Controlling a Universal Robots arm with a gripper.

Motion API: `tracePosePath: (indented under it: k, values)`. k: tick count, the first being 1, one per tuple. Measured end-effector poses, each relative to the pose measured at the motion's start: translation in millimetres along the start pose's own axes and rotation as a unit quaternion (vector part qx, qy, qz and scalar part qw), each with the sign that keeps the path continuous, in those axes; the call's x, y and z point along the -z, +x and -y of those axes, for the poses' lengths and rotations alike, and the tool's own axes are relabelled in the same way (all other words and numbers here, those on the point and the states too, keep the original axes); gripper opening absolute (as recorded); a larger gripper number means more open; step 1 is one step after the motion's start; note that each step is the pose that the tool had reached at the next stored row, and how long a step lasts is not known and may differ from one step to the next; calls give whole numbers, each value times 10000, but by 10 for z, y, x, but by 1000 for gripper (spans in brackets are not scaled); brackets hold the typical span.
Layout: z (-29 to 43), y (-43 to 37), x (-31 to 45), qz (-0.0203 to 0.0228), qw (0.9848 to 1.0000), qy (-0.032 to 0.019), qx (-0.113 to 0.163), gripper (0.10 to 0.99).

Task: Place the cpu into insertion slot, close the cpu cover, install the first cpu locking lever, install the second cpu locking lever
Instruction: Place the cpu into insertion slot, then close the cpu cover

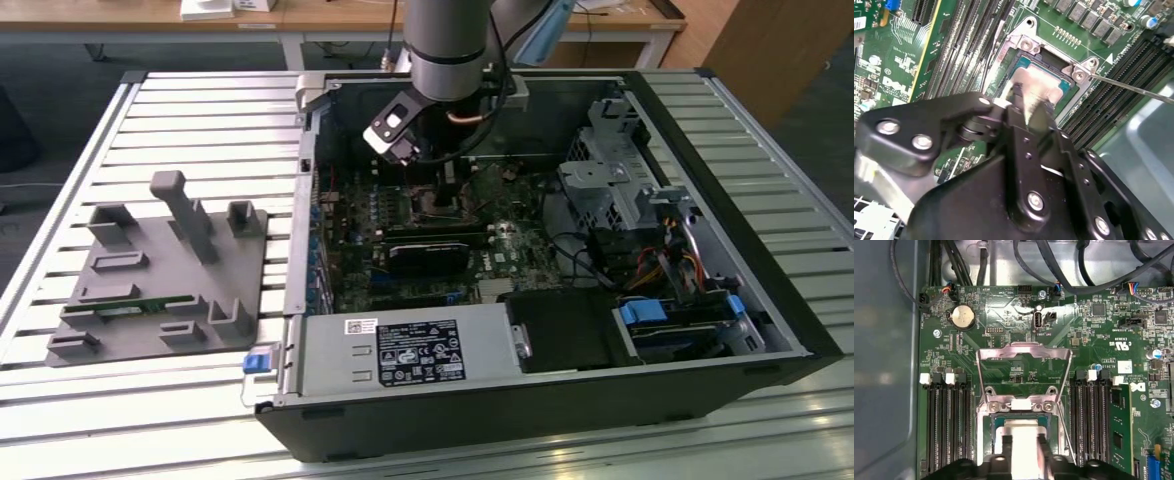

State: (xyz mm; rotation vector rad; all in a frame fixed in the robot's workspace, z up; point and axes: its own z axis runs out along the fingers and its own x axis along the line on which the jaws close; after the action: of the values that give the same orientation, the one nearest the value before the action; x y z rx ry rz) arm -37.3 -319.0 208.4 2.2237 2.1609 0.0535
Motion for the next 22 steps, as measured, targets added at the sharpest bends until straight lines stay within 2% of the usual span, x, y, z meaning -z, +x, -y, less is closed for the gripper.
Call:
tracePosePath:
  k: [2,3,4,5,6,18,22]
  values:
    - [-2,0,19,-10,10000,18,0,235]
    - [-2,0,28,-12,10000,24,-1,235]
    - [-3,0,33,-14,10000,29,-1,176]
    - [-4,0,37,-16,10000,35,-1,176]
    - [-4,0,41,-17,10000,40,-1,122]
    - [-9,-1,98,-21,10000,72,-1,106]
    - [-12,-1,141,-21,10000,79,-1,106]
